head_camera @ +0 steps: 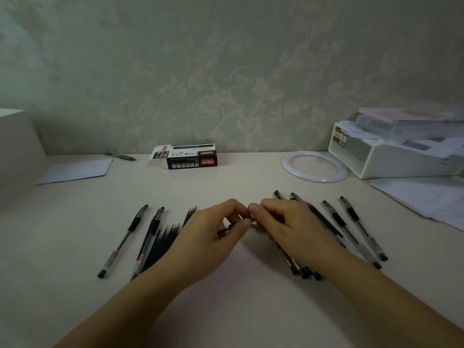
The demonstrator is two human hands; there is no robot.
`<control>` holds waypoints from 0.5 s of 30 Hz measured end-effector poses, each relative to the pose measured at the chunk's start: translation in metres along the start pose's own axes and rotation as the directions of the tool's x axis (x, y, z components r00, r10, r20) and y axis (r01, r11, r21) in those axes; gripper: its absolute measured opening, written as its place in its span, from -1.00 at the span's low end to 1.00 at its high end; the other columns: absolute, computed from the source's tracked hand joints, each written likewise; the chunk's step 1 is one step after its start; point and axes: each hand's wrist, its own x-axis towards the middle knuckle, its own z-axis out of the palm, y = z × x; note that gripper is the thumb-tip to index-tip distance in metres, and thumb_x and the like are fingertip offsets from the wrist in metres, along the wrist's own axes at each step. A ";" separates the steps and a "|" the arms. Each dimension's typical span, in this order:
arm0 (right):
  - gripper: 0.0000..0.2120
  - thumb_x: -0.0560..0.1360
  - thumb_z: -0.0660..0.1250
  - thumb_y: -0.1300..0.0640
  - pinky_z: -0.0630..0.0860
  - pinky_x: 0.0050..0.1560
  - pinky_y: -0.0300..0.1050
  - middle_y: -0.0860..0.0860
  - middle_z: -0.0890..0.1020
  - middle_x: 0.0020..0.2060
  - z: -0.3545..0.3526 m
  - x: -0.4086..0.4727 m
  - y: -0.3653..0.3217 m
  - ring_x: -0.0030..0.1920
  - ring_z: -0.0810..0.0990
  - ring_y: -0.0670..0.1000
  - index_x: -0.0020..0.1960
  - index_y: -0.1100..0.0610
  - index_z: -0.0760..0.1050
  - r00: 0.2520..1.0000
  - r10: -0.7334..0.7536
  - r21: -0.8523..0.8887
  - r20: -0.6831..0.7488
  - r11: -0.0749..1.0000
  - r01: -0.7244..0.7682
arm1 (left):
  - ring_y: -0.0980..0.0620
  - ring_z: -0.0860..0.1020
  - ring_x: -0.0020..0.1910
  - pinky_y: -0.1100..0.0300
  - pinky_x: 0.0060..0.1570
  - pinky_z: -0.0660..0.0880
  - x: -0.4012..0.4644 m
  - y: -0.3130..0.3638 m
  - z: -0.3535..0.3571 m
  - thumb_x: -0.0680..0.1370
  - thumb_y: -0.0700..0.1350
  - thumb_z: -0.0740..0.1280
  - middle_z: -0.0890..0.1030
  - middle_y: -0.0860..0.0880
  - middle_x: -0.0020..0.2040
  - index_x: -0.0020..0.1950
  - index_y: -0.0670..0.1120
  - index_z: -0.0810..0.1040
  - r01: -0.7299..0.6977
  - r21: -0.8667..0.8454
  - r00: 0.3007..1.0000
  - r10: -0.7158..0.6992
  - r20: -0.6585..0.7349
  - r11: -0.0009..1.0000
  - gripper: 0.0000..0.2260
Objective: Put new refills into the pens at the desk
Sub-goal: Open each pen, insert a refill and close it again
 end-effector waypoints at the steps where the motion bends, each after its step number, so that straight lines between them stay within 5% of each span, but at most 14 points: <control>1: -0.60 0.57 0.21 -0.20 0.49 -0.30 -0.14 -0.01 0.60 -0.38 -0.001 0.000 -0.001 -0.39 0.53 -0.08 -0.26 0.07 0.53 1.000 -0.010 -0.006 -0.017 1.000 0.010 | 0.13 0.43 -0.43 0.46 -0.37 0.35 0.000 0.000 0.000 0.59 -0.02 0.26 0.55 0.23 -0.22 0.00 0.14 0.53 0.005 -0.005 1.000 -0.005 -0.004 1.000 -0.92; 3: -0.67 0.52 0.23 -0.25 0.50 -0.28 -0.24 -0.08 0.61 -0.33 -0.002 0.001 -0.002 -0.35 0.54 -0.11 -0.17 -0.03 0.56 1.000 -0.009 0.025 -0.022 1.000 0.009 | 0.08 0.51 -0.31 0.37 -0.30 0.43 0.001 -0.001 -0.001 0.60 -0.03 0.24 0.57 0.19 -0.20 0.02 0.14 0.54 0.034 -0.030 0.999 -0.035 -0.019 0.999 -0.90; 6: -0.92 0.55 0.33 -0.07 0.54 -0.21 -0.28 -0.12 0.62 -0.24 -0.003 0.003 -0.001 -0.27 0.58 -0.11 -0.08 -0.10 0.54 1.000 -0.021 0.063 0.016 0.998 0.020 | 0.07 0.53 -0.24 0.37 -0.25 0.44 0.001 -0.004 -0.002 0.59 -0.06 0.26 0.58 0.19 -0.19 0.01 0.13 0.55 0.060 -0.033 0.998 -0.061 -0.028 0.998 -0.89; 12: -0.65 0.60 0.25 -0.09 0.41 -0.34 -0.24 -0.04 0.53 -0.45 -0.003 0.001 0.002 -0.43 0.43 -0.16 -0.29 0.06 0.49 1.000 -0.014 0.004 0.013 1.000 0.014 | 0.21 0.51 -0.19 0.54 -0.18 0.36 0.000 -0.002 -0.001 0.56 -0.08 0.33 0.60 0.20 -0.13 0.01 0.11 0.58 0.019 0.011 1.000 -0.019 -0.001 1.000 -0.90; 15: -0.76 0.56 0.29 -0.14 0.53 -0.26 -0.25 -0.12 0.63 -0.32 -0.004 0.002 0.001 -0.32 0.59 -0.11 -0.18 -0.03 0.55 1.000 -0.002 0.007 0.023 1.000 0.001 | 0.23 0.51 -0.18 0.55 -0.18 0.36 0.000 -0.004 0.000 0.56 -0.08 0.32 0.59 0.23 -0.15 0.01 0.12 0.58 0.033 0.005 0.999 -0.033 -0.006 0.999 -0.90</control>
